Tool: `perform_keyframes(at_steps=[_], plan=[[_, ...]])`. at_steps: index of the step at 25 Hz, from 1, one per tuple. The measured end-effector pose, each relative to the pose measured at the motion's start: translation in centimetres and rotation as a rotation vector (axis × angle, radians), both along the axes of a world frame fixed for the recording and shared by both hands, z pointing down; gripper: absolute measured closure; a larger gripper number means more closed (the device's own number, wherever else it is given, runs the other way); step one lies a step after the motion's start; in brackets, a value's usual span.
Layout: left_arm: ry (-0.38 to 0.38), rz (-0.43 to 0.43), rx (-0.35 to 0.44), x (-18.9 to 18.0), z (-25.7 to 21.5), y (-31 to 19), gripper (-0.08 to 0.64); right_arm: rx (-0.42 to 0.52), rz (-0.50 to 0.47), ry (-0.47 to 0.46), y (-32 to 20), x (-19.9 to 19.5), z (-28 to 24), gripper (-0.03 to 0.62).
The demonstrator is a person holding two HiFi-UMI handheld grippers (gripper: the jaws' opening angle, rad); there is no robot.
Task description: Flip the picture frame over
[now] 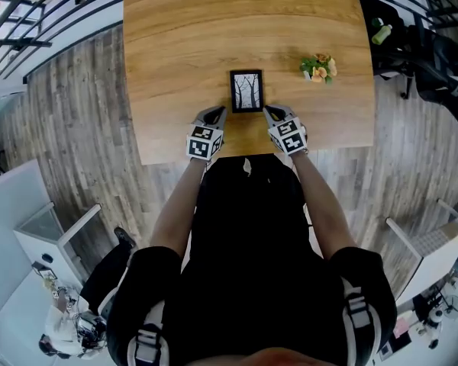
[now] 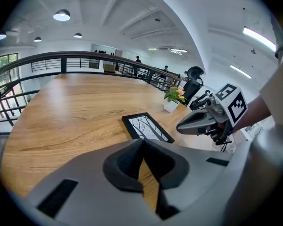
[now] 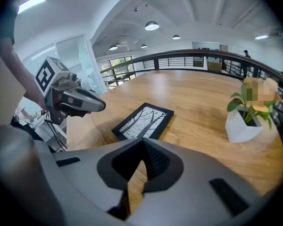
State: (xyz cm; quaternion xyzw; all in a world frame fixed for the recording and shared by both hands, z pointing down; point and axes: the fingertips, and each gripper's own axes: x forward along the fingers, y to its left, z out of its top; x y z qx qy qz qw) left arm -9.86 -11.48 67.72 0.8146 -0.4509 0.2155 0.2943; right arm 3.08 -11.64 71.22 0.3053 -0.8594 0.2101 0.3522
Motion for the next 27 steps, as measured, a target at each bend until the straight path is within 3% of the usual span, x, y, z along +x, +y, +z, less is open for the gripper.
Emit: perform_keyframes(at_steps=[11, 22, 27], plan=[[-0.012, 0.086, -0.004, -1.2, 1.2, 0.5, 0.538, 0.012, 0.096, 0.017, 0.7, -0.4, 0.5, 0.586], [-0.001, 0.141, -0.008, -0.4, 1.6, -0.2, 0.537, 0.054, 0.108, 0.029, 0.8, -0.4, -0.3, 0.586], [-0.013, 0.143, -0.023, 0.3, 2.4, -0.5, 0.537, 0.030, 0.127, 0.018, 1.4, 0.8, 0.6, 0.586]])
